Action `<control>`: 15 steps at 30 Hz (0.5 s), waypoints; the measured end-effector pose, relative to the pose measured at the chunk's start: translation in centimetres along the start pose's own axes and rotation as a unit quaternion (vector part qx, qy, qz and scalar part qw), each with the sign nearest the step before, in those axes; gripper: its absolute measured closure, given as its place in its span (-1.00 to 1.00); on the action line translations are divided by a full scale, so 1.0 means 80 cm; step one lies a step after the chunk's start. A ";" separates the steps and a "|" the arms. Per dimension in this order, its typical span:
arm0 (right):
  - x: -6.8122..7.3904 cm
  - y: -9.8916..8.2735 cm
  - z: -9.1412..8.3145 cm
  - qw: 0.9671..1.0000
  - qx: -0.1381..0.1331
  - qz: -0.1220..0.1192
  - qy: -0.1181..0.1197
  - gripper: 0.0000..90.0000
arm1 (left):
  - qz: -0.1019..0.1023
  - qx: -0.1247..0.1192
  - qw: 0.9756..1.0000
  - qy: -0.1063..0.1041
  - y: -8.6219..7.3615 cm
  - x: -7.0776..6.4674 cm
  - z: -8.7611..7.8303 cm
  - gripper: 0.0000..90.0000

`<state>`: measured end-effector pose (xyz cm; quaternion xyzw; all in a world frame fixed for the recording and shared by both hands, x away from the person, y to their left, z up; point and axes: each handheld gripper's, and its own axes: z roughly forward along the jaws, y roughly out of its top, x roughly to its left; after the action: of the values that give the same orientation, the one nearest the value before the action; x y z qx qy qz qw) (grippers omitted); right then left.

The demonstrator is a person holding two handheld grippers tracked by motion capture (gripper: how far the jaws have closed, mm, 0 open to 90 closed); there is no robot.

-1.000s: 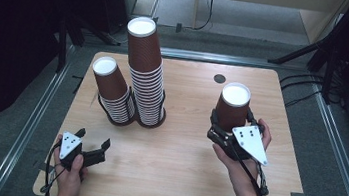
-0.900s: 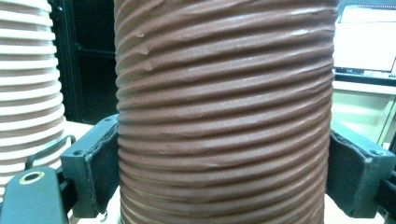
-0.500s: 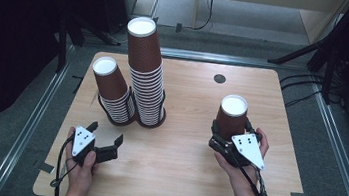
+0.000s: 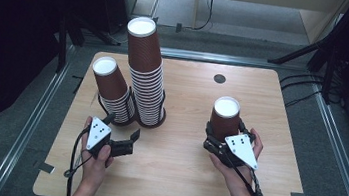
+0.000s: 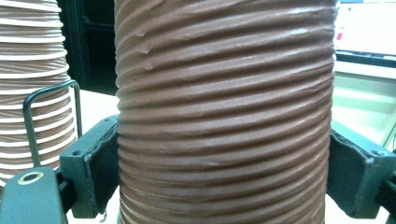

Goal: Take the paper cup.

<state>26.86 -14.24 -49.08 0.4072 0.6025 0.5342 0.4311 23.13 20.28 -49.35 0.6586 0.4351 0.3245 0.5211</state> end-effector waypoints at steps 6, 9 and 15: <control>0.009 -0.003 0.003 1.000 -0.006 -0.002 0.001 -0.76 | -0.005 -0.006 0.999 -0.037 0.011 -0.012 0.000 -0.96; 0.014 -0.005 0.005 1.000 0.001 -0.018 0.013 -0.75 | 0.005 -0.011 0.998 -0.056 0.017 -0.025 0.000 -0.96; 0.025 -0.011 0.011 0.998 0.013 -0.049 0.022 -0.74 | 0.008 -0.010 0.997 -0.081 0.023 -0.035 -0.003 -0.96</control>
<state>27.05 -12.16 -50.15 0.3710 0.6381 0.5136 0.4376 22.20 17.70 -47.45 0.6809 0.3829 0.2787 0.5587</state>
